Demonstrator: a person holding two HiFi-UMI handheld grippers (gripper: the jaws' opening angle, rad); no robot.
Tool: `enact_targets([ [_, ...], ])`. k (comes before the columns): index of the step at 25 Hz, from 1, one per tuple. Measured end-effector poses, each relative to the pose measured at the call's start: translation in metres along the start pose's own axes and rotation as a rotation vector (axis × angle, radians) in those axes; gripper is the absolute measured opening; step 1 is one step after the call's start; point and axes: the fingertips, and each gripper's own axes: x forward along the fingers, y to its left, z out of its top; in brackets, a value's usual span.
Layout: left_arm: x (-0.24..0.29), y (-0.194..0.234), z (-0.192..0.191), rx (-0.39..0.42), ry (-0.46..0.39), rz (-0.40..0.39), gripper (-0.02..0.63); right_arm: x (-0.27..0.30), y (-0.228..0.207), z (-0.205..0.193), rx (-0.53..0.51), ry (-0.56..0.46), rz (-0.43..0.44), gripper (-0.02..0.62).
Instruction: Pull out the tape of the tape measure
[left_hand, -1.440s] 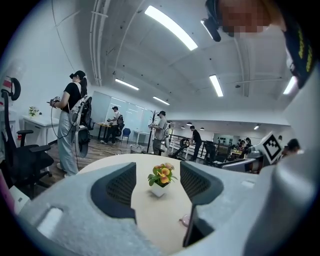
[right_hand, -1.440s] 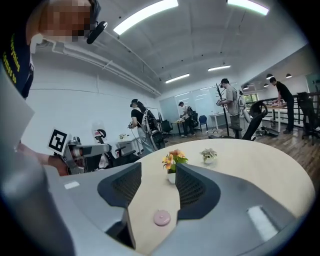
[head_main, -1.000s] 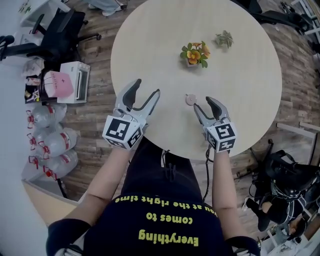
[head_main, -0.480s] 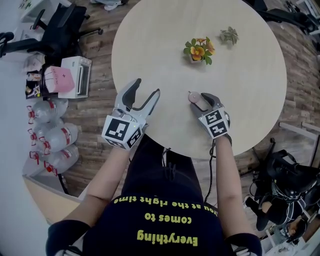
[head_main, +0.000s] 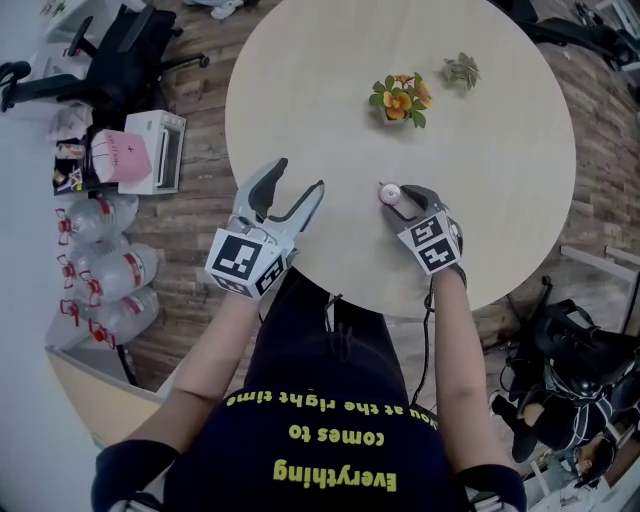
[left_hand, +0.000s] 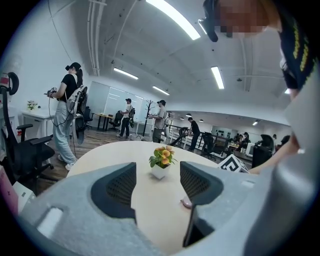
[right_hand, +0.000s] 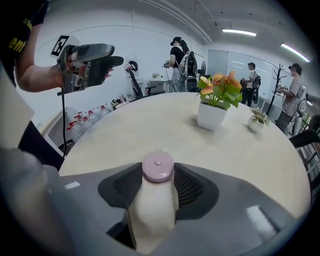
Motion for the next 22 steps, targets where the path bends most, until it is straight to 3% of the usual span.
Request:
enact_targets([
  [8, 0.007, -0.018, 0.007, 0.018, 0.007, -0.09, 0.273, -0.045, 0.004, 0.02, 0.057, -0.085, 0.042, 0.209],
  [16, 0.007, -0.047, 0.019, 0.042, 0.023, -0.238, 0.273, -0.1, 0.017, 0.062, 0.06, -0.196, 0.118, 0.209],
  [22, 0.008, -0.079, 0.035, 0.077, 0.025, -0.424, 0.273, -0.149, 0.033, 0.098, 0.013, -0.269, 0.211, 0.209],
])
